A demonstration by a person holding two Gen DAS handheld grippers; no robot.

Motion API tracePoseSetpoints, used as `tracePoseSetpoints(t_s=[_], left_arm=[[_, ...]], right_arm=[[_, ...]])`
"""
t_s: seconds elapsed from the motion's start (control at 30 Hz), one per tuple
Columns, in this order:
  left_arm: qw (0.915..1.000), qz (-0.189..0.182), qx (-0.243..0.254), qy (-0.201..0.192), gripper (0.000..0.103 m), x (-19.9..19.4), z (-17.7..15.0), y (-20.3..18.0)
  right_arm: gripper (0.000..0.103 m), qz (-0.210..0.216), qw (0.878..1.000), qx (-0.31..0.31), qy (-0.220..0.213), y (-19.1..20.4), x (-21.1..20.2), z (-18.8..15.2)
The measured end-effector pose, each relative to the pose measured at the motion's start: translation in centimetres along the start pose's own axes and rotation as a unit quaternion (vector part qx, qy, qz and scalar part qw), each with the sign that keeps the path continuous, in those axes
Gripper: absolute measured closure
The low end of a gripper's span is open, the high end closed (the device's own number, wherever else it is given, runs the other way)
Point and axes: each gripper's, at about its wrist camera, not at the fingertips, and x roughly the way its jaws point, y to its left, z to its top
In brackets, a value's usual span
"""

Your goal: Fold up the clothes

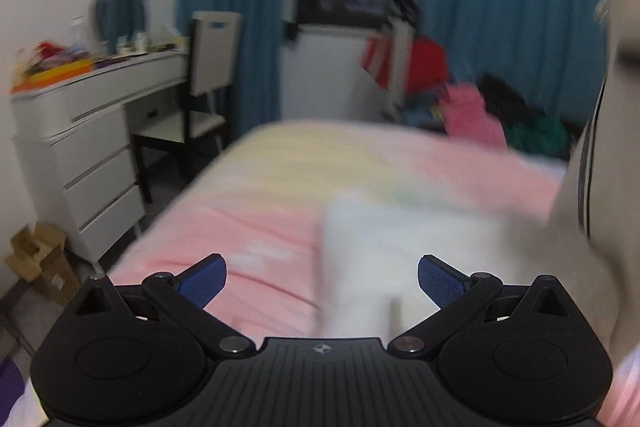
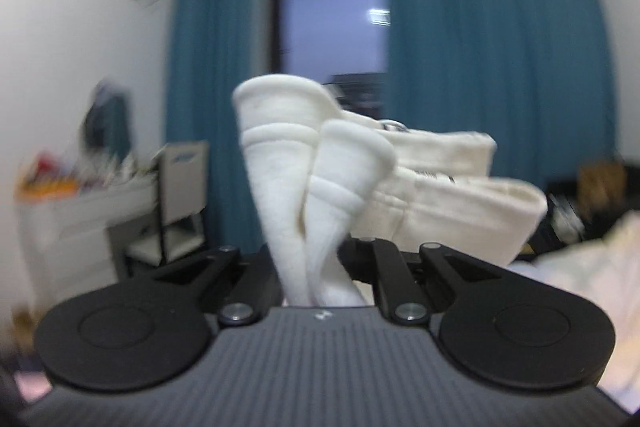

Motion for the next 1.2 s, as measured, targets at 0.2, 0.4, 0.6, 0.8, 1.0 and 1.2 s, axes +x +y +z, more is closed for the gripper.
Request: tracePoseSetpoints(t_s=[0.2,0.4,0.6,0.8,1.0,1.2], left_arm=[[0.9875,-0.055,-0.146,-0.025,0.000,-2.1,1.2,7.3],[0.9790,-0.131,-0.155,0.025,0.003,0.0,0.7,7.6],[0.9781,-0.153,-0.129,0.057,0.005,1.5,-0.1,6.2],[0.9786,-0.158,-0.118,0.059,0.014,1.2,-1.4,4.5],[0.9847,-0.149,-0.079,0.043,0.030,1.1,-1.9,2.3],[0.9889,-0.134,-0.032,0.056,0.035,1.4,-3.0,0.0]], right_arm=[[0.094,0.087,0.982,-0.162,0.052,11.0,2.1,-7.6],[0.094,0.121,0.962,-0.227,0.089,14.6,2.1,-12.2],[0.069,0.160,0.960,-0.193,0.122,12.4,0.9,-10.1],[0.030,0.191,0.960,-0.139,0.152,8.5,-4.4,-8.4],[0.030,0.107,0.985,-0.042,0.130,1.7,-6.7,-6.5],[0.030,-0.010,0.988,0.023,0.151,-2.5,-3.5,-7.7]])
